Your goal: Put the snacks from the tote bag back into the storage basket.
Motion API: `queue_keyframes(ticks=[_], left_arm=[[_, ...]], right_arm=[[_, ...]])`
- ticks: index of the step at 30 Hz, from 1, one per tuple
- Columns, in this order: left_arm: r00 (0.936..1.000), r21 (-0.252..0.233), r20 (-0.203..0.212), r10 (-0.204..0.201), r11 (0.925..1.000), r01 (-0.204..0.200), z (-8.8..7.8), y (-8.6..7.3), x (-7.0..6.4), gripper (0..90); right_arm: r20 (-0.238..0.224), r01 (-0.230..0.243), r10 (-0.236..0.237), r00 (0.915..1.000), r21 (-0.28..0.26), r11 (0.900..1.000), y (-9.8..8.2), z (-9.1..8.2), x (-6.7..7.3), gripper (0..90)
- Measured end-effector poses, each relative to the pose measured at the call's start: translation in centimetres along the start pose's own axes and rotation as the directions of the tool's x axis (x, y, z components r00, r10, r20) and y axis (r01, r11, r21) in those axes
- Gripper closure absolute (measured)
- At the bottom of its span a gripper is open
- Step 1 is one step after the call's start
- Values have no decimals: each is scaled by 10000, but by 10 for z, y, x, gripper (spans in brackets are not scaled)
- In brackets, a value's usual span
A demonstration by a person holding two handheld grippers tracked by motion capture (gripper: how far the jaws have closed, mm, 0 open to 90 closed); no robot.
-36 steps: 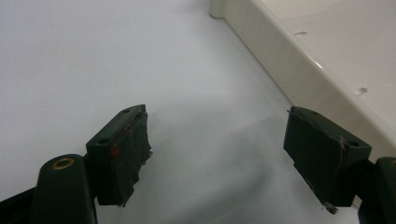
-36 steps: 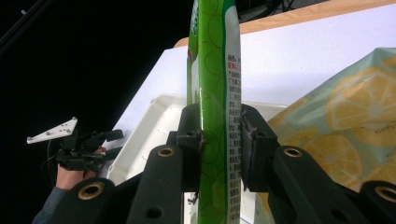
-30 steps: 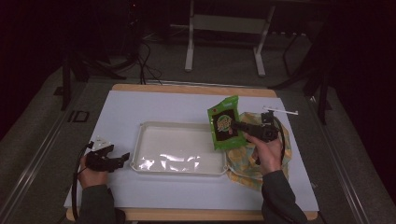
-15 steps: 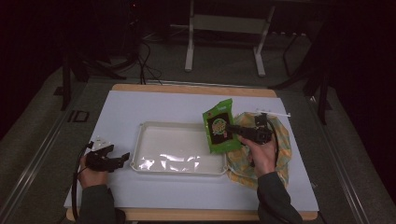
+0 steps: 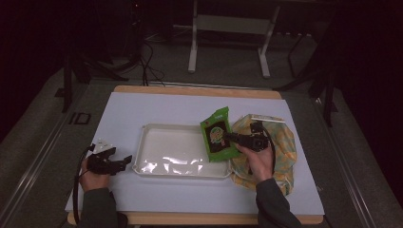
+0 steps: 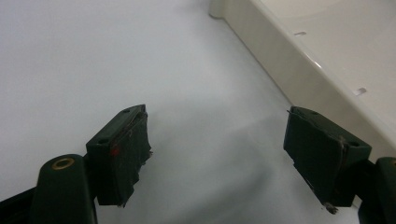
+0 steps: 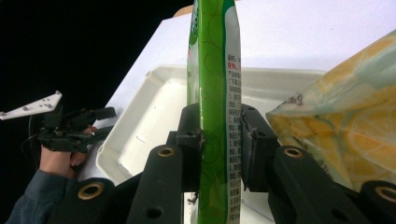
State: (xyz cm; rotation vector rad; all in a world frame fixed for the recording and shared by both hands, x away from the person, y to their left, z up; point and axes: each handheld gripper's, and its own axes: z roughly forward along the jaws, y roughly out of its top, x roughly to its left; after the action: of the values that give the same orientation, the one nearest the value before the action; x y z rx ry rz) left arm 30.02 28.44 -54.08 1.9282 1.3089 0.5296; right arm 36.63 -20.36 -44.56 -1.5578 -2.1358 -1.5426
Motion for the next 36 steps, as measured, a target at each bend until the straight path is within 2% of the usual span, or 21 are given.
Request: queue_keyframes(ticks=[10,27,36], left_arm=[[10000,-13,8,-15,10000,15,0,0,0,227],[10000,6,19,-3,10000,3,0,0,0,227],[10000,17,27,-13,10000,13,0,0,0,227]], right_arm=[[101,-61,59,9999,133,9999,-8,8,-1,726],[720,365,-398,9966,471,9982,-19,18,2,725],[857,325,-374,9956,580,9978,-23,21,1,725]])
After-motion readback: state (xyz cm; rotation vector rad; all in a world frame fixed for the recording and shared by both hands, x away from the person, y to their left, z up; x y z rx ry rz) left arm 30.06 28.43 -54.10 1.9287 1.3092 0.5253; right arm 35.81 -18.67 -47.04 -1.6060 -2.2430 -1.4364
